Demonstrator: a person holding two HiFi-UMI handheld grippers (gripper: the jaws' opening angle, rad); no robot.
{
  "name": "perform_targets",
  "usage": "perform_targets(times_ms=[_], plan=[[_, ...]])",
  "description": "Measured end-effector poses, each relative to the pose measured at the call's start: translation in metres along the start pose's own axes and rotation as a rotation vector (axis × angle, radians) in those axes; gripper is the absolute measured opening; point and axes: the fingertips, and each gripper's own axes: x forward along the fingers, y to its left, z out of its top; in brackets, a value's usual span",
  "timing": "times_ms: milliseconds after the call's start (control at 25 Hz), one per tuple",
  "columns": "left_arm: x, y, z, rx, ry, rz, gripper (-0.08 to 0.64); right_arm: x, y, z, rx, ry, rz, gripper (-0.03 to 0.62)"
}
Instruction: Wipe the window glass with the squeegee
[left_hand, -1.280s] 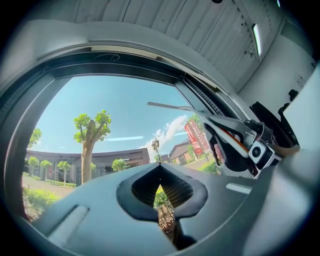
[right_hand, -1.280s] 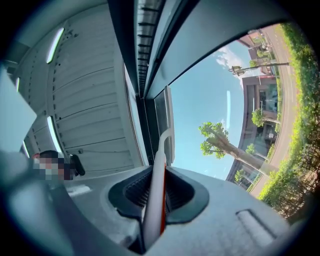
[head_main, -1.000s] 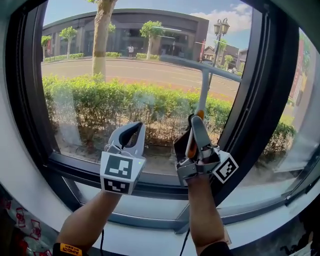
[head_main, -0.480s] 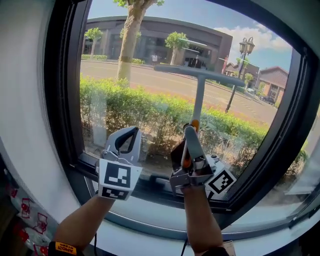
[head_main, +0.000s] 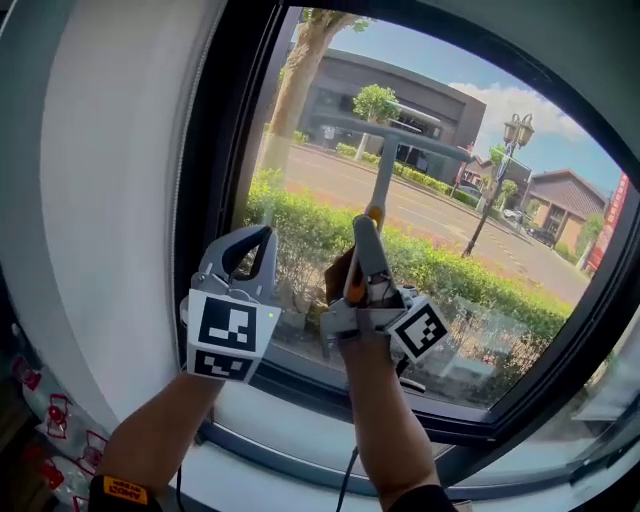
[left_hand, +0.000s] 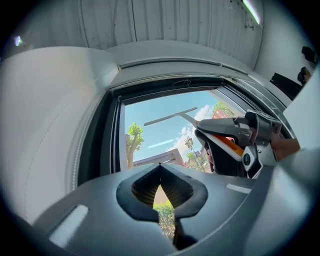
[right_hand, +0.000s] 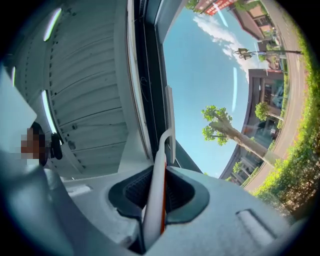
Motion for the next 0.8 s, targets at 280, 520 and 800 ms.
perform_targets(times_ms=[280,520,800], plan=[[-0.008,0.030,-0.011,-0.019,-0.001,-0.025,0.015,0.046,-0.009,-0.039,0.019,0.000,-0.033,0.041],[-0.012,0.032,-0.017,-0.017,-0.006,-0.056,0.015,0.049,-0.022,-0.054,0.037,-0.010,-0.089,0.041],[-0.028,0.017,-0.068,-0.090,0.058,-0.093,0.015,0.017,-0.025,-0.091,0.082,0.000,-0.135,0.041]])
